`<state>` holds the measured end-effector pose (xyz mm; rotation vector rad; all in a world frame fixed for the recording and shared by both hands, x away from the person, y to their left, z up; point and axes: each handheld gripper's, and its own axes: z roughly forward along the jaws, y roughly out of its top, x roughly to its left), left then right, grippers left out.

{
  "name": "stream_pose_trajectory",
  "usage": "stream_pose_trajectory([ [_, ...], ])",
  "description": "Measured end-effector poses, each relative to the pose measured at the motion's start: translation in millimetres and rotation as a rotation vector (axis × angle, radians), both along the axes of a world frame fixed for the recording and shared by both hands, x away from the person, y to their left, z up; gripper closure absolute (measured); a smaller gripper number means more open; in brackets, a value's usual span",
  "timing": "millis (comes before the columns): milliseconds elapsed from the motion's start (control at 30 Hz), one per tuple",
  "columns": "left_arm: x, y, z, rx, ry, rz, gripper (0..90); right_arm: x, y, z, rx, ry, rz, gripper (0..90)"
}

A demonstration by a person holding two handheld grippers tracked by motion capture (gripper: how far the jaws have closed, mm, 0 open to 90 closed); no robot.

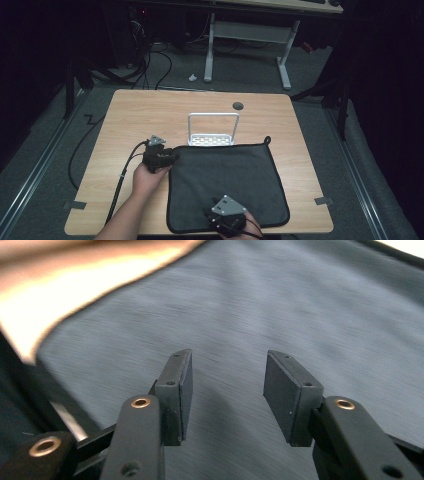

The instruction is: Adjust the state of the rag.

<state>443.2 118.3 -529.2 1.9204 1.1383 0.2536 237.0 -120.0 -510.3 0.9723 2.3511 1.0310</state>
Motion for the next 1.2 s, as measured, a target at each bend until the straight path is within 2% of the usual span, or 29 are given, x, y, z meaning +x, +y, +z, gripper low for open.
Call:
stream_pose_trajectory([
  [33, 0.4, -0.2, 0.9, -0.010, -0.004, -0.005, 67.0, -0.6, 5.9, -1.1, 0.003, 0.008, 0.010, 53.1],
  [67, -1.0, -1.8, 2.8, 0.002, -0.032, -0.008, 75.6, -1.7, 13.2, -2.3, 0.007, 0.012, 0.023, 53.1],
  [100, -1.6, -2.8, 4.1, 0.012, -0.043, -0.011, 82.2, -3.3, 22.2, -3.8, 0.016, 0.018, 0.040, 53.0],
  [300, -3.1, -4.6, 7.5, 0.022, -0.052, -0.032, 84.5, -6.4, 58.1, -10.5, 0.039, 0.053, 0.115, 51.0],
  [467, -3.1, -5.2, 7.7, 0.015, -0.052, -0.028, 85.1, -7.5, 79.6, -17.9, 0.027, 0.080, 0.158, 49.1],
  [533, -3.7, -6.3, 7.4, 0.012, -0.055, -0.027, 85.2, -7.1, 84.1, -21.1, 0.023, 0.086, 0.165, 46.9],
  [667, -3.4, -5.9, 7.8, 0.005, -0.054, -0.028, 85.1, -6.8, 85.9, -22.2, 0.013, 0.070, 0.155, 49.5],
  [767, -3.3, -6.1, 7.9, -0.001, -0.054, -0.024, 85.1, -7.4, 86.0, -22.3, -0.008, 0.050, 0.147, 55.0],
  [867, -3.2, -6.8, 7.5, -0.002, -0.055, -0.021, 85.1, -6.1, 85.7, -22.0, -0.012, 0.036, 0.140, 64.5],
  [1033, -2.4, -6.6, 6.5, -0.001, -0.054, -0.015, 85.1, -2.8, 84.8, -20.5, -0.052, 0.017, 0.134, 80.4],
  [1200, -1.5, -5.7, 7.1, -0.004, -0.055, -0.003, 85.3, -1.3, 84.8, -18.7, -0.039, 0.013, 0.144, 82.6],
])
